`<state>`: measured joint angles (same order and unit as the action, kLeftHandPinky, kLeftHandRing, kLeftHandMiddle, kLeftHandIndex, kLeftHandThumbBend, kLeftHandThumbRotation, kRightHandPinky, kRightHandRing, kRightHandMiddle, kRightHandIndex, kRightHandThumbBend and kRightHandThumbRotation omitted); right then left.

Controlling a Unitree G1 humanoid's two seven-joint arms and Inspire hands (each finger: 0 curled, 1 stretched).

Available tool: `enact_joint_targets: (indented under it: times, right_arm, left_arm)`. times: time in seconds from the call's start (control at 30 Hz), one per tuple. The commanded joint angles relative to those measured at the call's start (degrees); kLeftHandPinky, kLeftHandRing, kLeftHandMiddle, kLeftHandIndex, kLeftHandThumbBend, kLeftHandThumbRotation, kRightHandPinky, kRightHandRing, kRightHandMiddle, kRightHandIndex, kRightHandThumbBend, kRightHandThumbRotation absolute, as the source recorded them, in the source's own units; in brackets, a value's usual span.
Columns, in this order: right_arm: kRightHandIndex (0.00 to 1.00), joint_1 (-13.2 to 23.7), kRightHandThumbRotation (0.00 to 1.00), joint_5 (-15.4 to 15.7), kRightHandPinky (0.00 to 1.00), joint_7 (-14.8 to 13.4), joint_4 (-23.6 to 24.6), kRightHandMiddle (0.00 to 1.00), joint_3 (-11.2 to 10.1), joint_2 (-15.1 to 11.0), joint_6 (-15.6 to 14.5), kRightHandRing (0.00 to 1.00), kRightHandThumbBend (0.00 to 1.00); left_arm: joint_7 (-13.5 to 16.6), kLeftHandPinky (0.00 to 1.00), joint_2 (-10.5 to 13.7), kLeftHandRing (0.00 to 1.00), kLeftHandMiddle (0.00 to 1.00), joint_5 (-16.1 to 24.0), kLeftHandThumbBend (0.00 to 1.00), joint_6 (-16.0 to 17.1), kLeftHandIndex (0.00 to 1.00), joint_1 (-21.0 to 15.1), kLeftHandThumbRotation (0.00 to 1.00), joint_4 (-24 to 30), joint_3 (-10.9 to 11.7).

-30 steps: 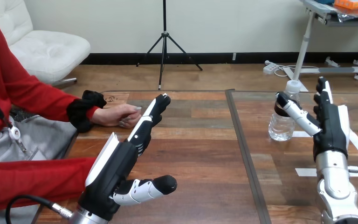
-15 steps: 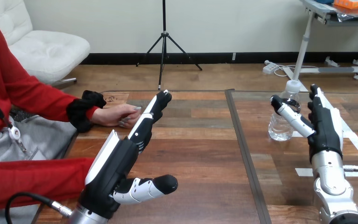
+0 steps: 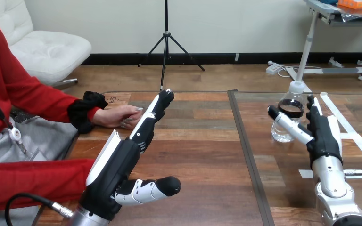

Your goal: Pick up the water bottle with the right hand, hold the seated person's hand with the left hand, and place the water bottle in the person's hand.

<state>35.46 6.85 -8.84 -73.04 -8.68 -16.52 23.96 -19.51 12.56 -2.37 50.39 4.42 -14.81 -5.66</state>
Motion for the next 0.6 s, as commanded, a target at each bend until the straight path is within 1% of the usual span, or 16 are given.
enact_joint_targets:
  times: [0.0,0.23,0.33,0.5,0.57]
  right_arm:
    - [1.00,5.8,0.53,0.2,0.99,0.4,-0.5,1.00,0.4,-2.3,-0.6,1.00,1.00]
    - [1.00,5.9,0.51,0.1,1.00,1.0,-0.8,1.00,0.2,-2.4,-1.3,1.00,1.00]
    - [1.00,6.0,0.51,0.7,1.00,0.6,-1.0,1.00,0.7,-2.5,-1.9,1.00,1.00]
    - [1.00,6.3,0.50,0.1,1.00,1.5,-1.5,1.00,0.2,-2.5,-3.2,1.00,1.00]
    - [1.00,6.3,0.50,-0.1,1.00,1.8,-1.5,1.00,0.2,-2.5,-3.2,1.00,1.00]
  left_arm:
    - [0.6,1.00,-0.2,1.00,1.00,0.1,1.00,0.4,1.00,-1.2,0.77,2.9,0.4]
    - [0.6,0.99,-0.3,1.00,1.00,0.1,1.00,0.4,1.00,-1.1,0.77,3.3,0.3]
    - [0.6,0.99,-0.3,1.00,1.00,0.2,1.00,0.6,1.00,-1.1,0.77,3.3,0.2]
    - [0.1,0.99,-0.2,1.00,1.00,-0.6,1.00,0.1,1.00,-0.9,0.77,3.7,-0.1]
    - [0.1,1.00,-0.2,1.00,1.00,-0.5,1.00,0.0,1.00,-0.9,0.77,3.8,-0.1]
